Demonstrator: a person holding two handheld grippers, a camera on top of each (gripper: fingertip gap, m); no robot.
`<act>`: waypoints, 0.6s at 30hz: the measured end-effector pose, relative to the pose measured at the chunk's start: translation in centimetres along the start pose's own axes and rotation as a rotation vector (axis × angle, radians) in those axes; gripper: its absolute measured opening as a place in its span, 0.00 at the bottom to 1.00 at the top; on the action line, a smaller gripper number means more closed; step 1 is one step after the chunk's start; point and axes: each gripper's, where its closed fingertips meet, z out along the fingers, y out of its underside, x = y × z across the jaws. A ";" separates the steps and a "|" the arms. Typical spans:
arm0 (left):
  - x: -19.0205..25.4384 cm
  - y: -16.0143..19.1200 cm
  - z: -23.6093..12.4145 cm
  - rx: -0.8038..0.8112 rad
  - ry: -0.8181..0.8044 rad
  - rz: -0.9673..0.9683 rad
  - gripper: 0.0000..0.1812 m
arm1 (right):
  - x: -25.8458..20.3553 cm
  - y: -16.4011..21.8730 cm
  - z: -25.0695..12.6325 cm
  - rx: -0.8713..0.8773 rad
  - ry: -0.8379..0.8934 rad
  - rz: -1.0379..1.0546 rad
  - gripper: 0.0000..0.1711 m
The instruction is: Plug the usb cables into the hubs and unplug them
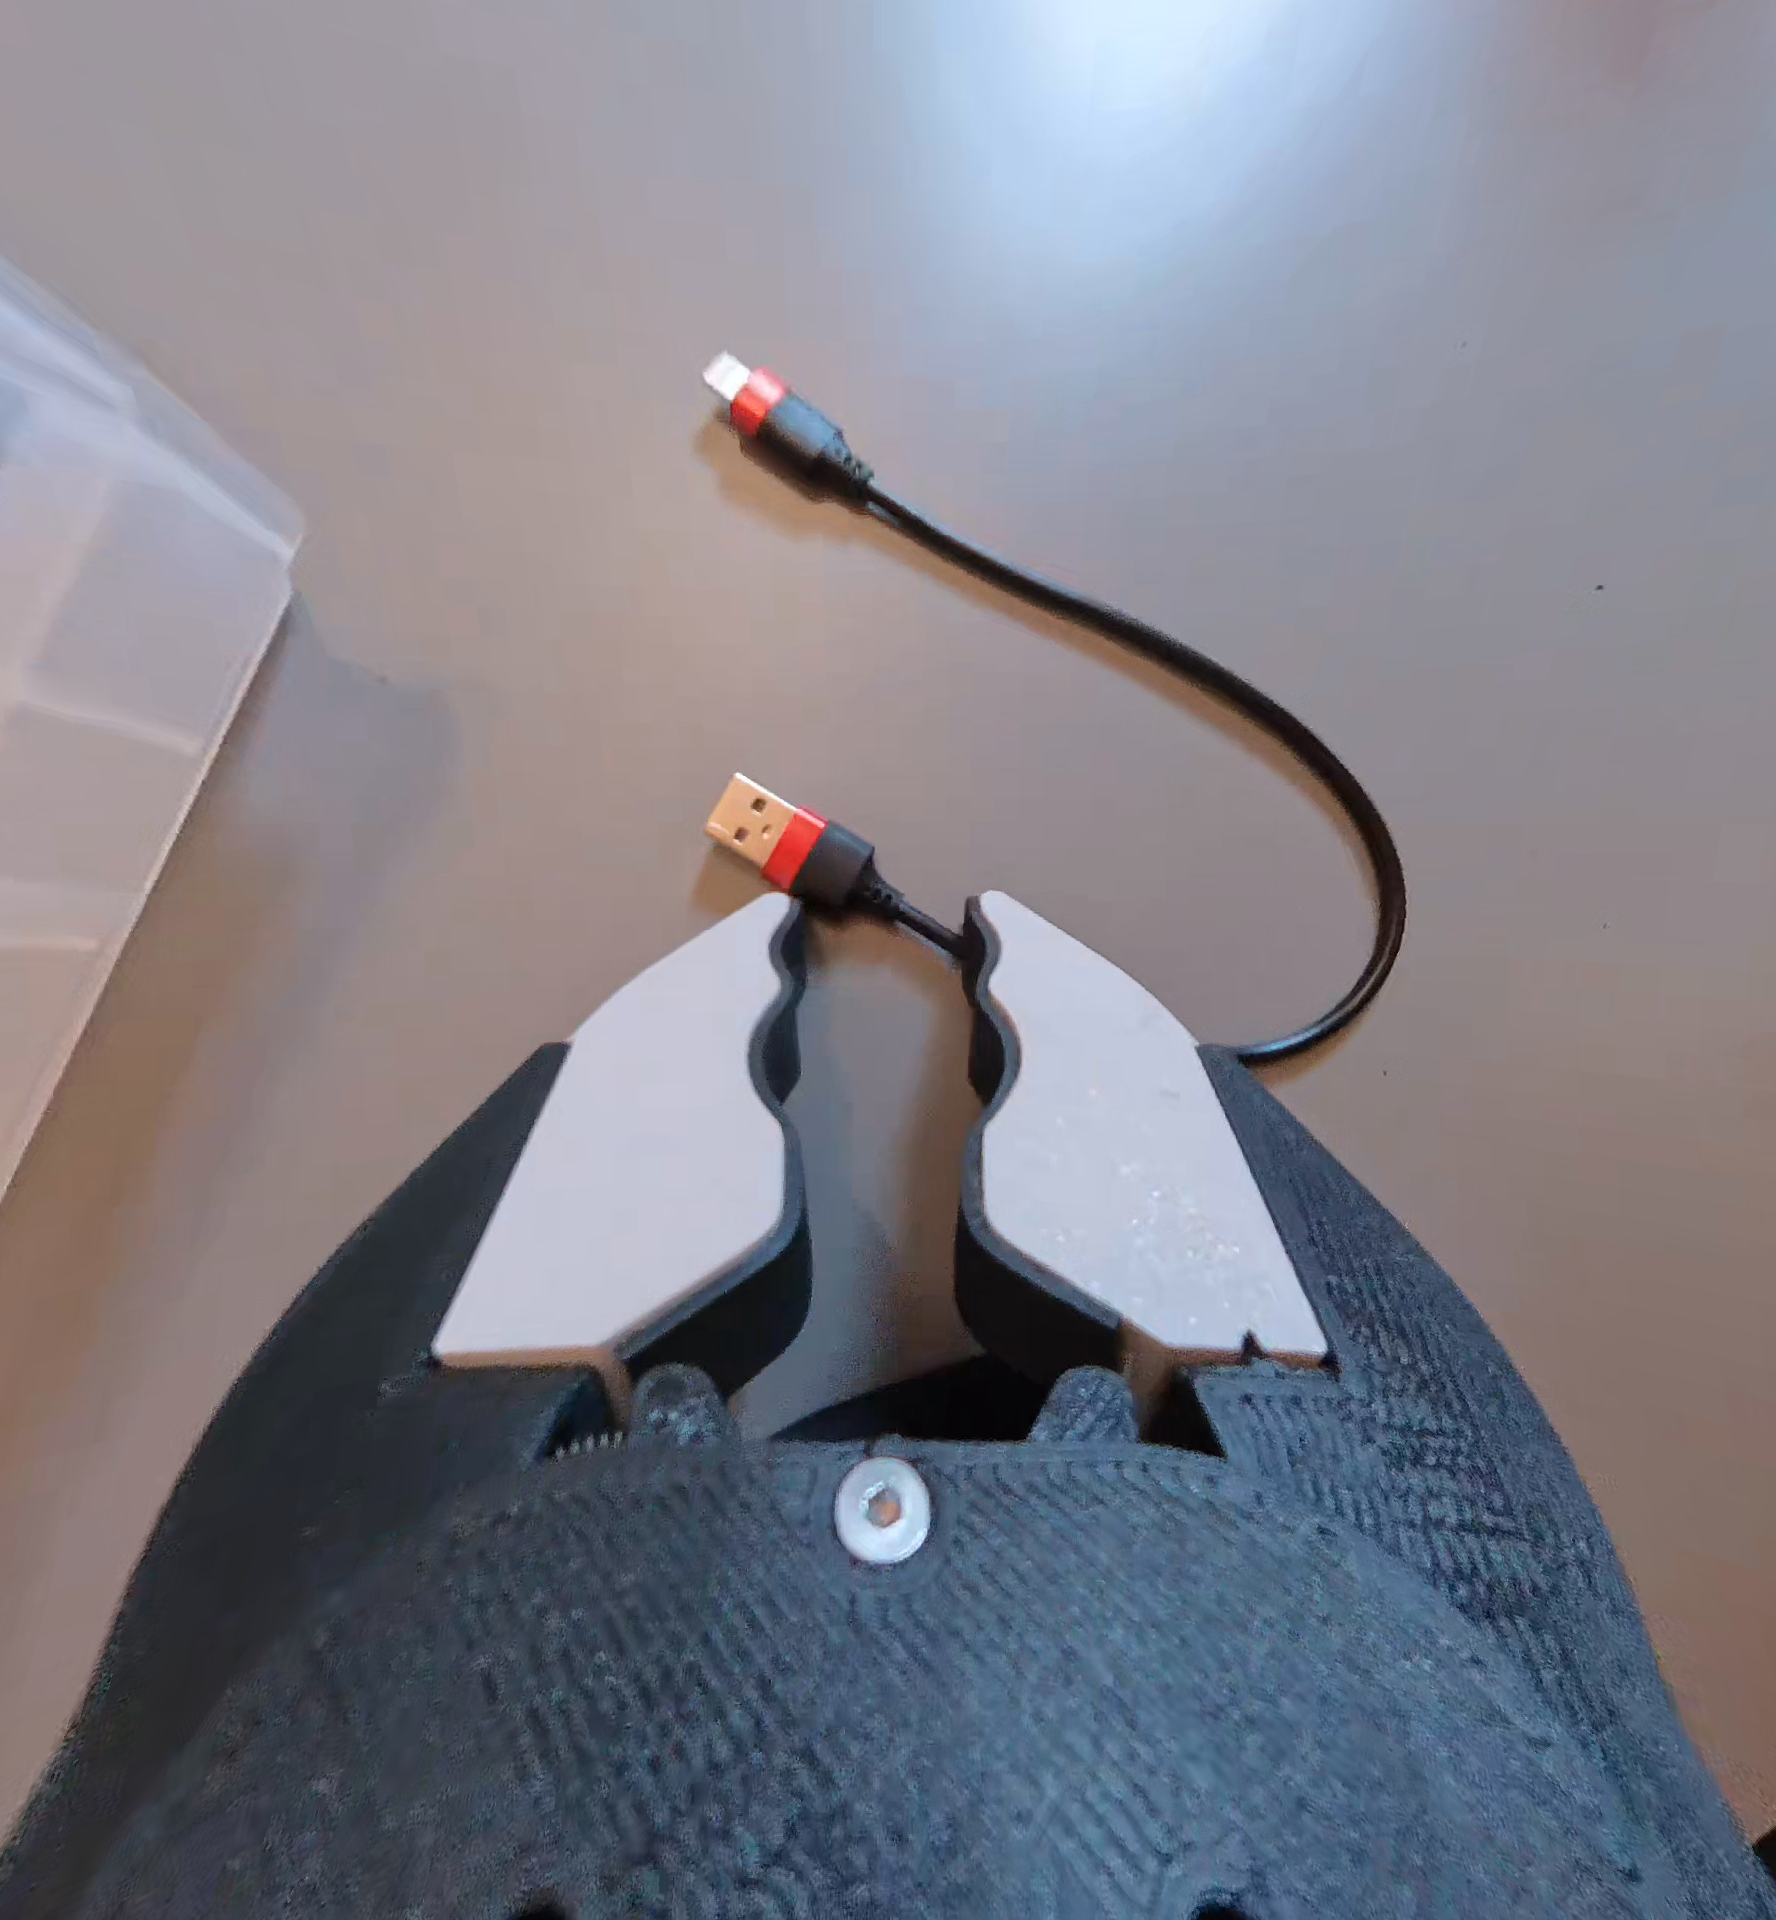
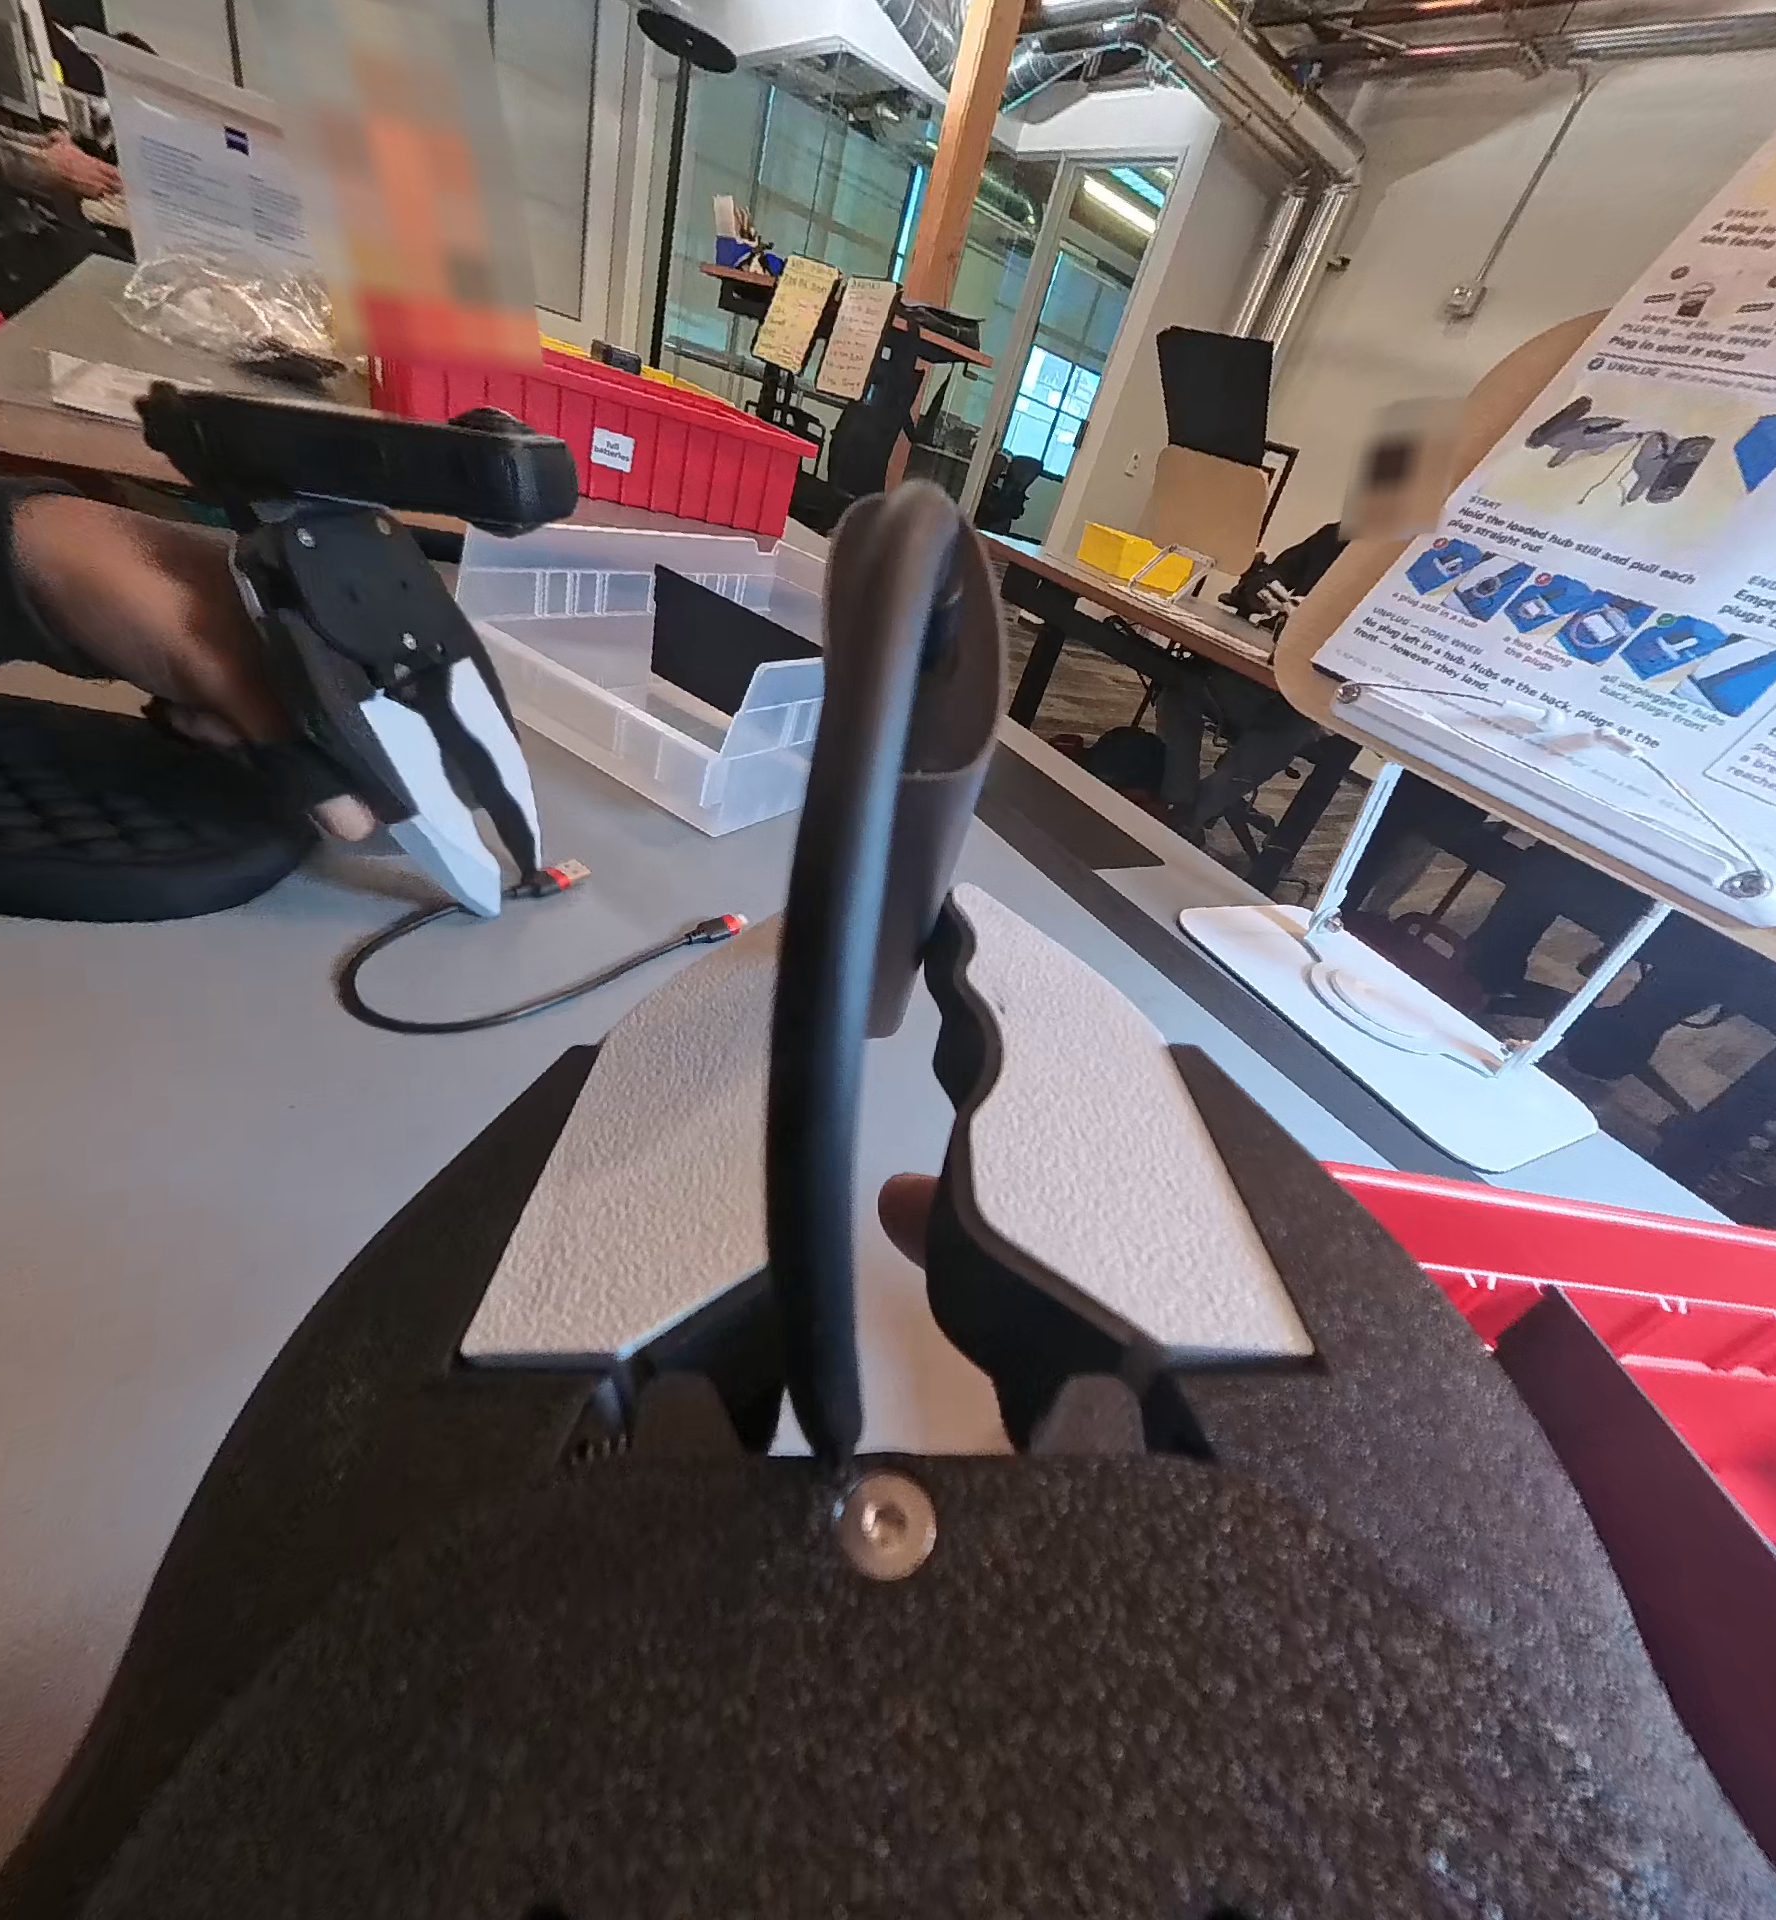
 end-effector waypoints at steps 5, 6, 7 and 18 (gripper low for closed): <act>1.5 -2.7 1.7 -0.017 0.117 0.345 0.03 | 0.0 -0.1 0.0 0.002 -0.003 -0.001 0.10; 2.2 -3.3 2.1 -0.019 0.158 0.466 0.02 | -0.1 0.0 0.0 0.002 -0.003 0.001 0.10; 3.1 -3.7 2.3 -0.032 0.210 0.606 0.02 | -0.1 0.0 0.0 0.003 -0.004 0.003 0.10; 7.0 -5.5 3.0 -0.030 0.391 0.814 0.13 | -0.2 1.2 0.3 -0.028 -0.018 -0.011 0.10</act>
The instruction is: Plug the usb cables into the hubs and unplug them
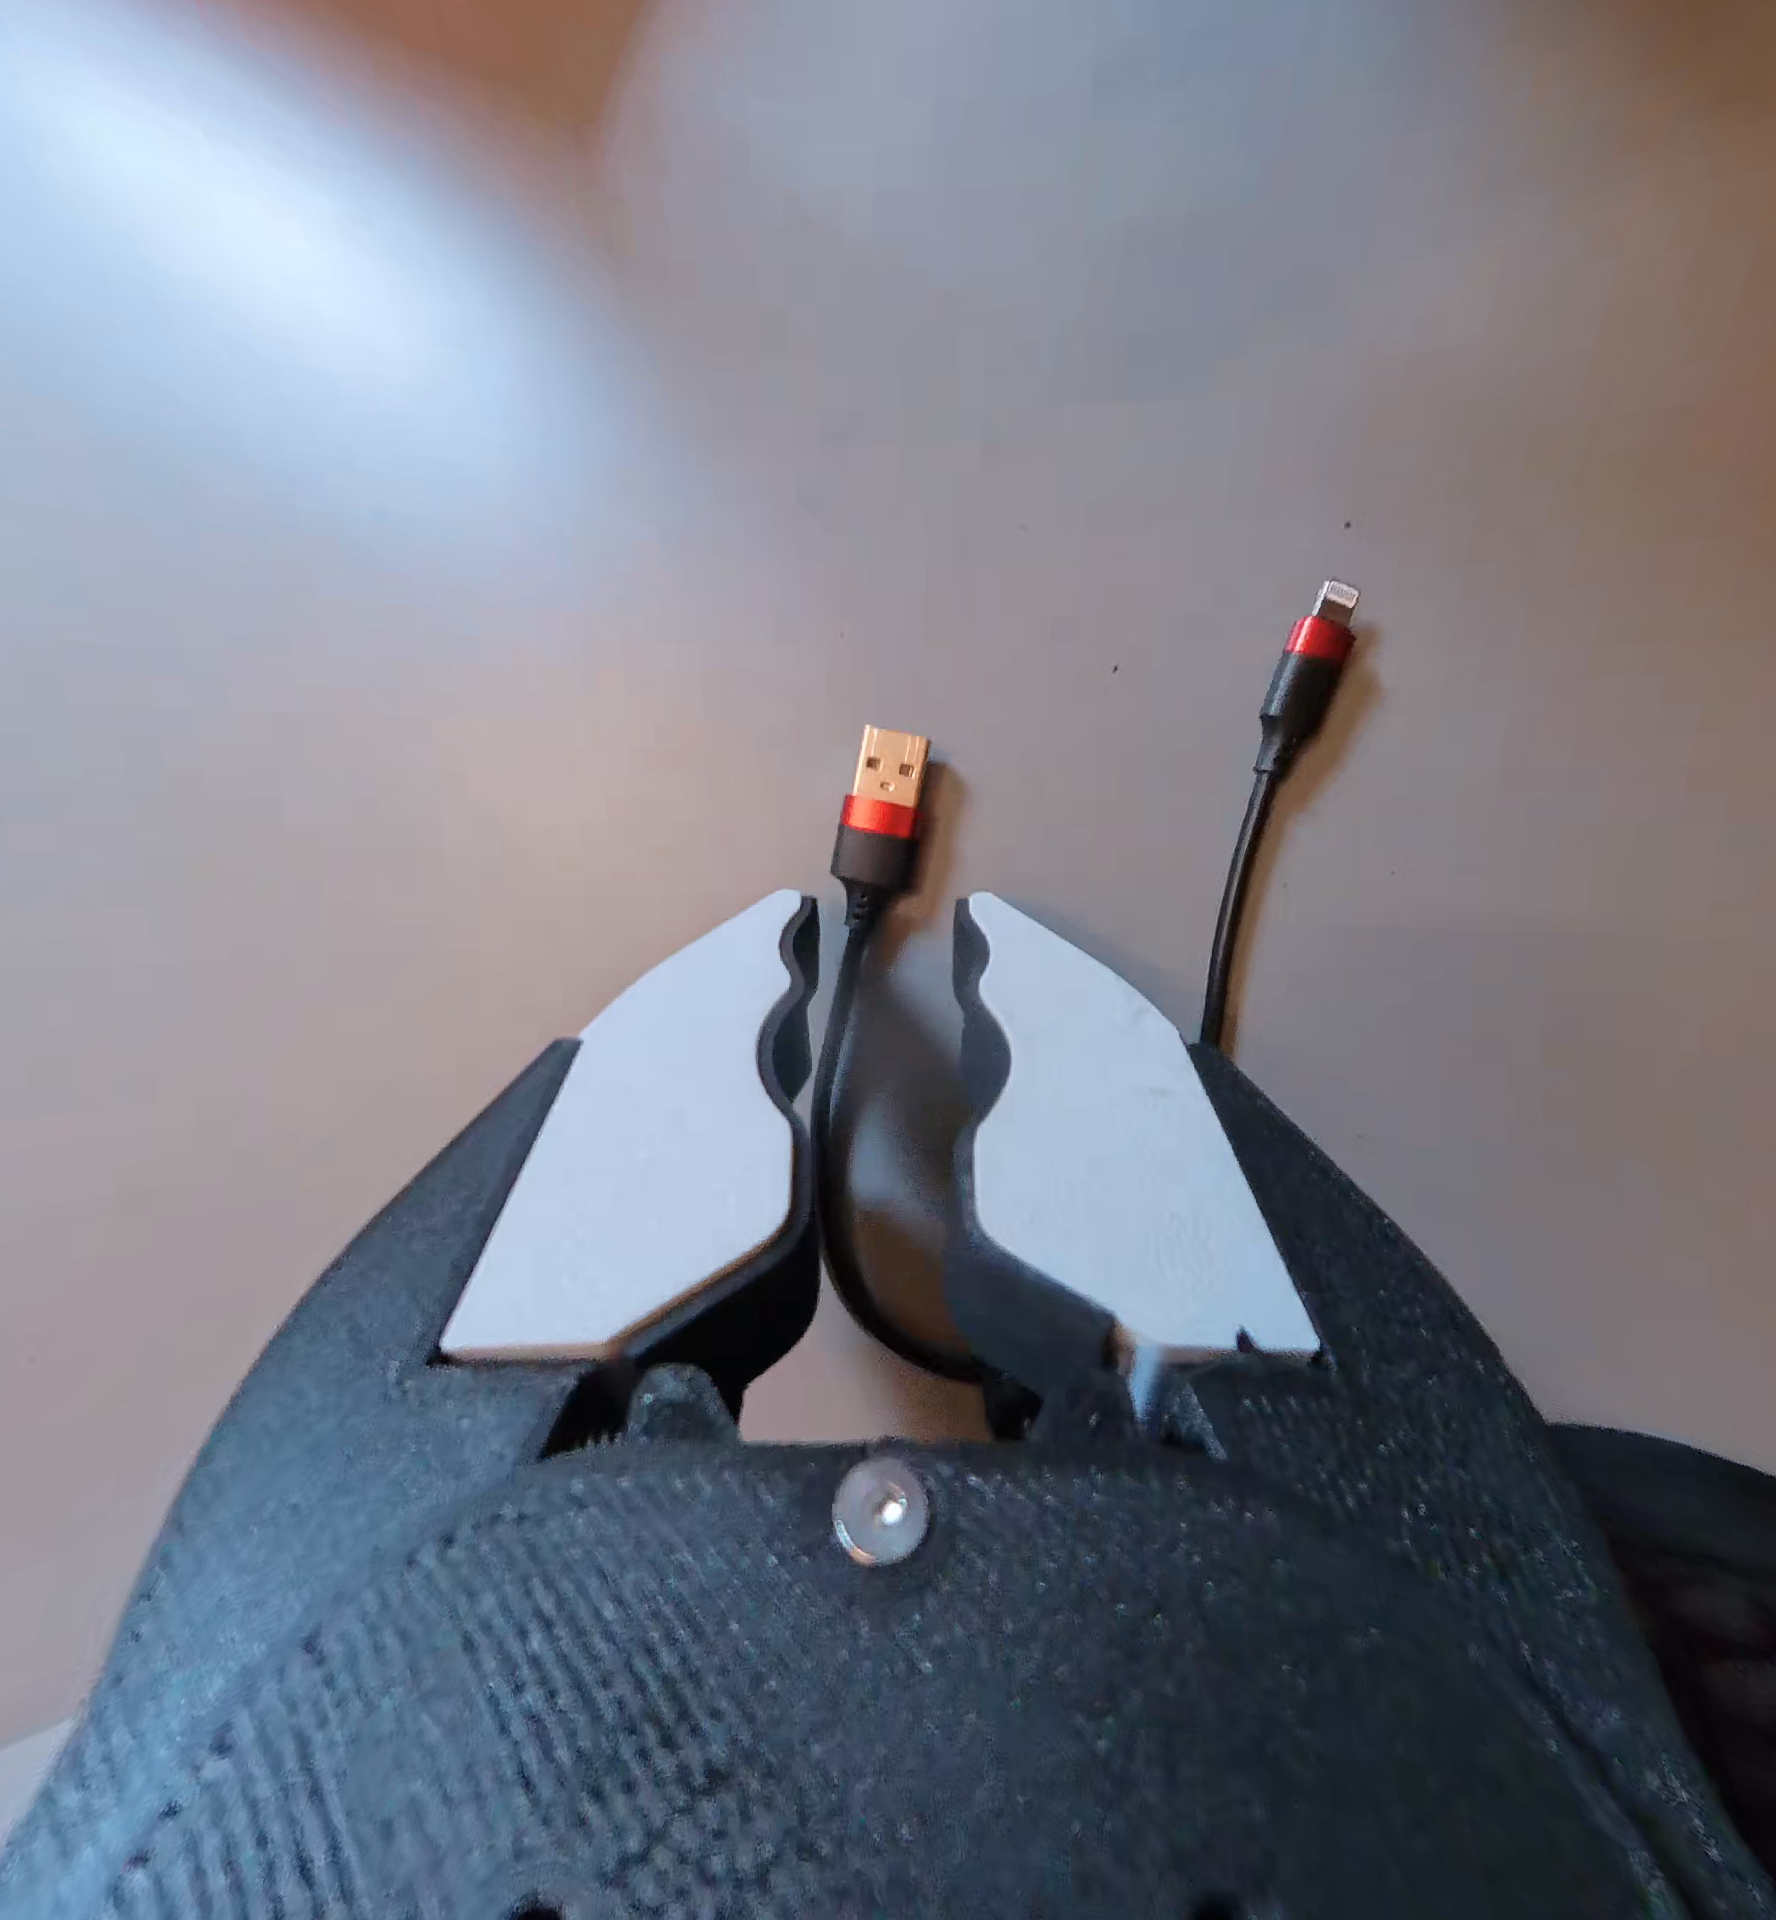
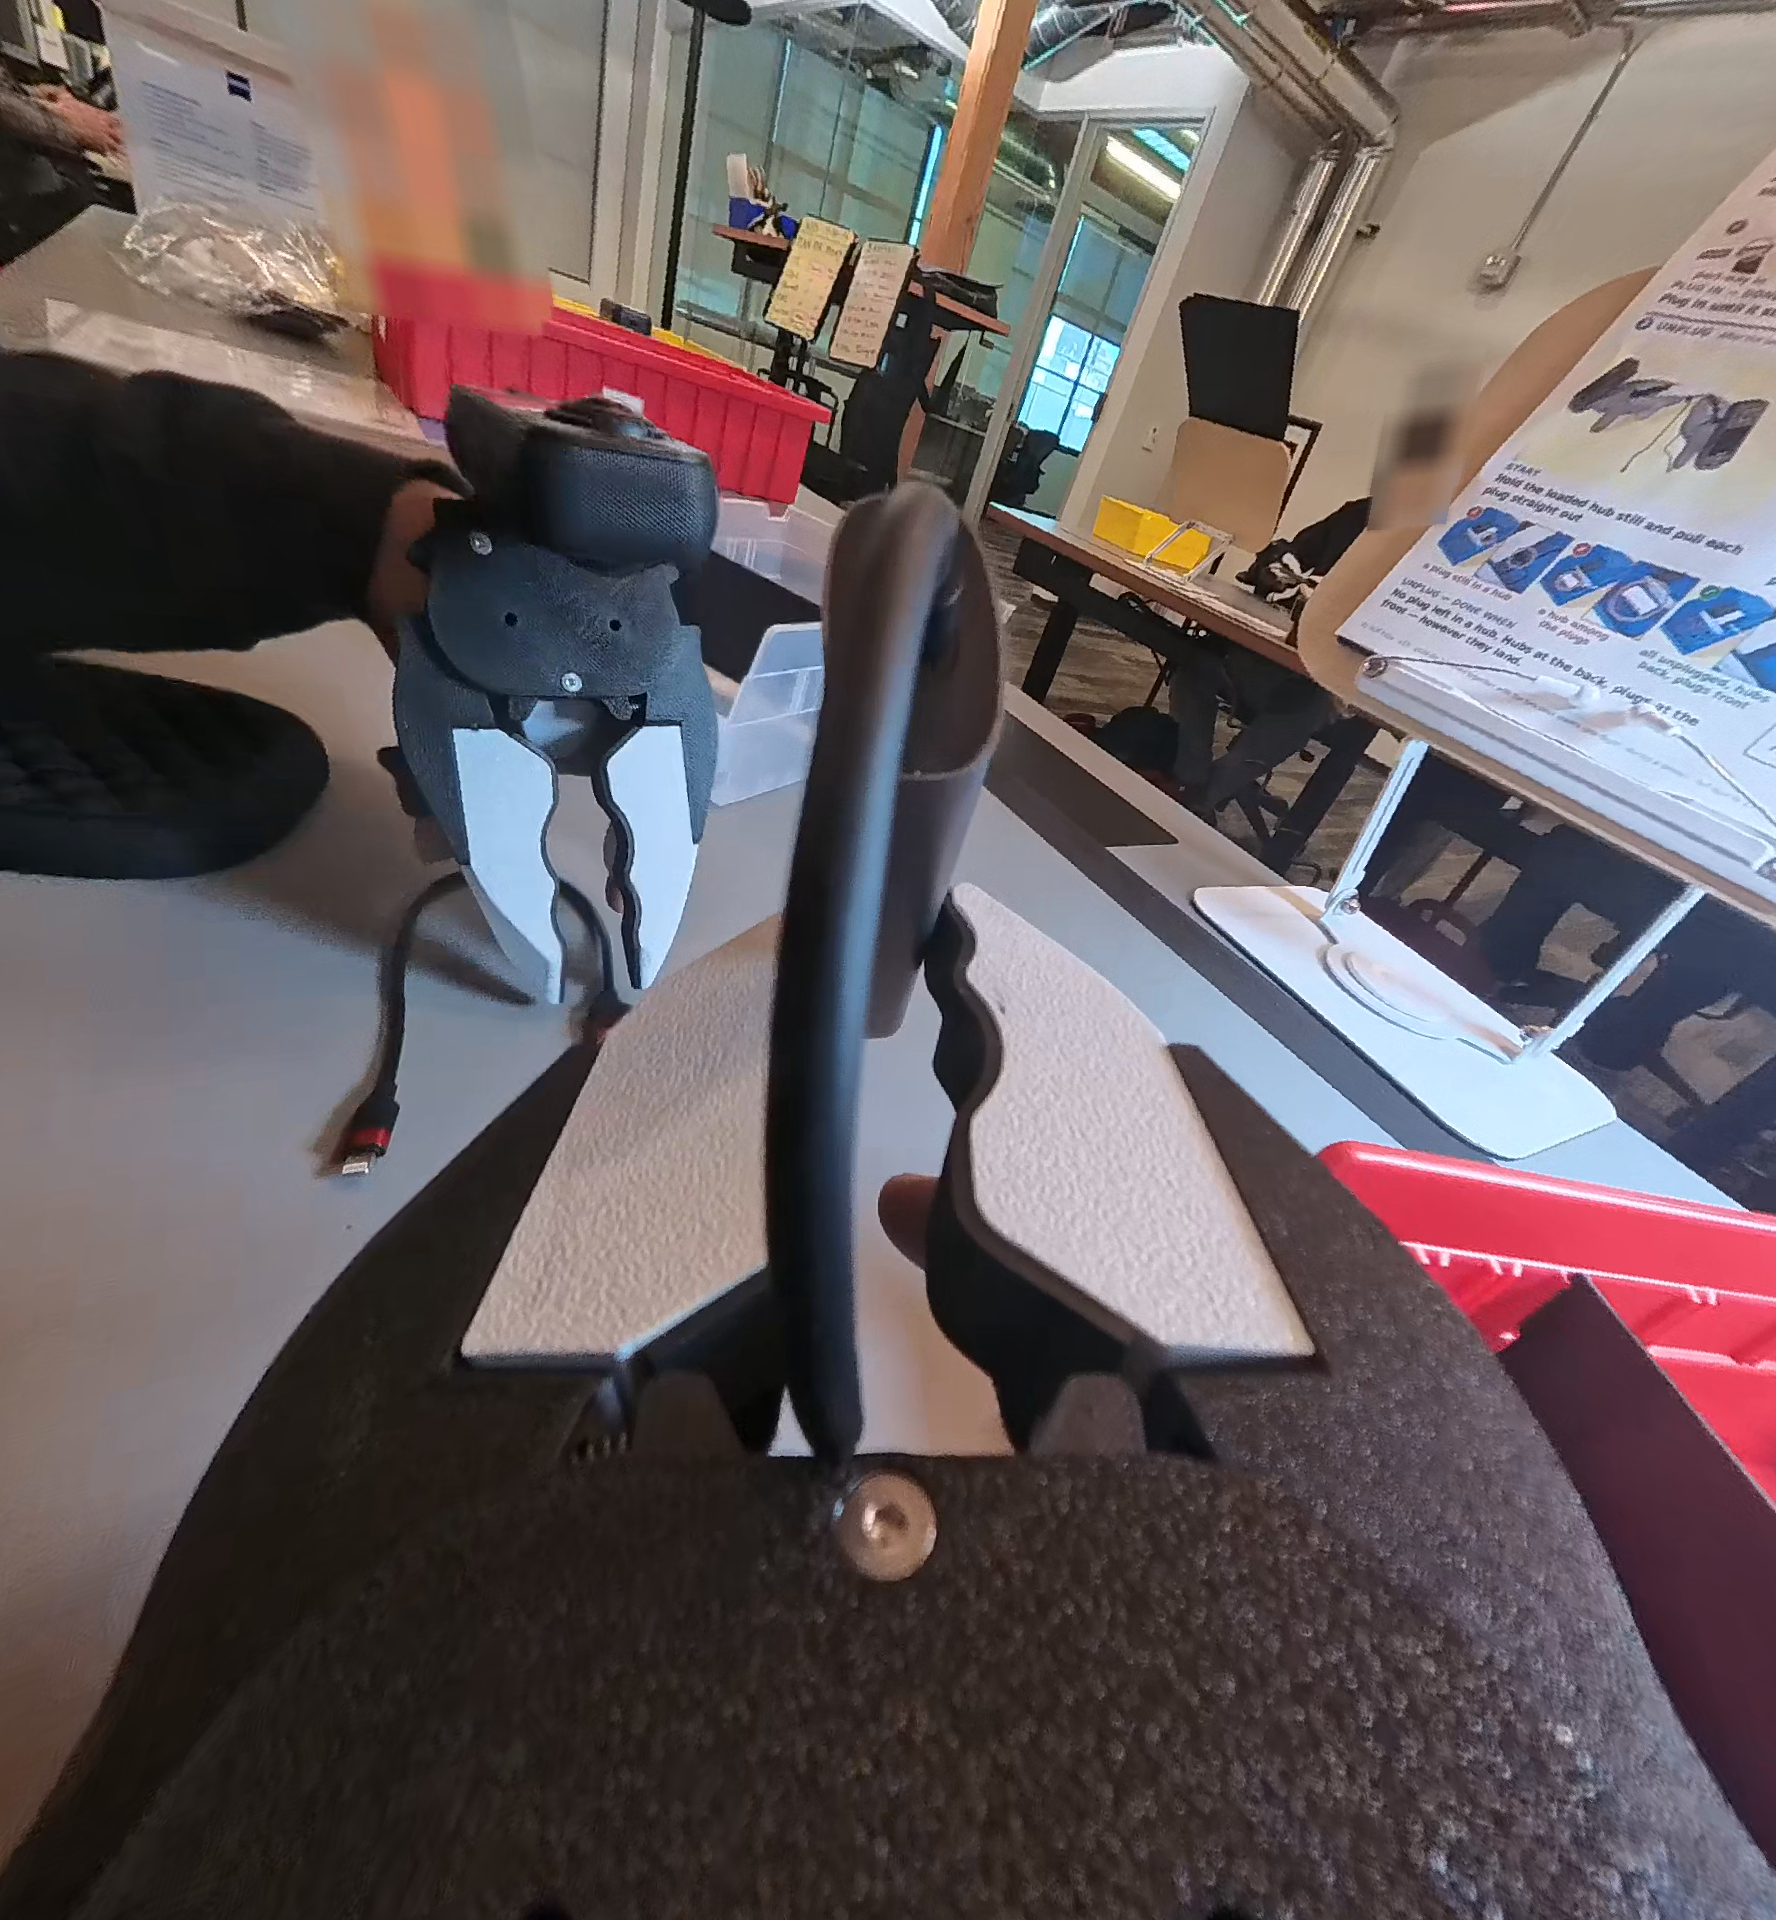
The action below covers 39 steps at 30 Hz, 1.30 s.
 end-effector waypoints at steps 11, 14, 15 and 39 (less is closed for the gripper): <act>-0.2 -0.6 0.9 0.060 0.123 0.016 0.09 | -1.4 1.7 0.8 -0.062 -0.041 -0.050 0.10; -0.2 -0.6 0.9 0.076 0.087 0.031 0.08 | -1.8 1.9 1.0 -0.074 -0.053 -0.080 0.10; -0.3 -0.5 0.9 0.078 0.063 0.032 0.08 | -2.0 2.0 1.0 -0.075 -0.061 -0.089 0.10; 5.9 -6.6 -5.0 0.119 0.457 -0.251 0.08 | -7.6 4.5 2.9 -0.242 -0.102 -0.837 0.10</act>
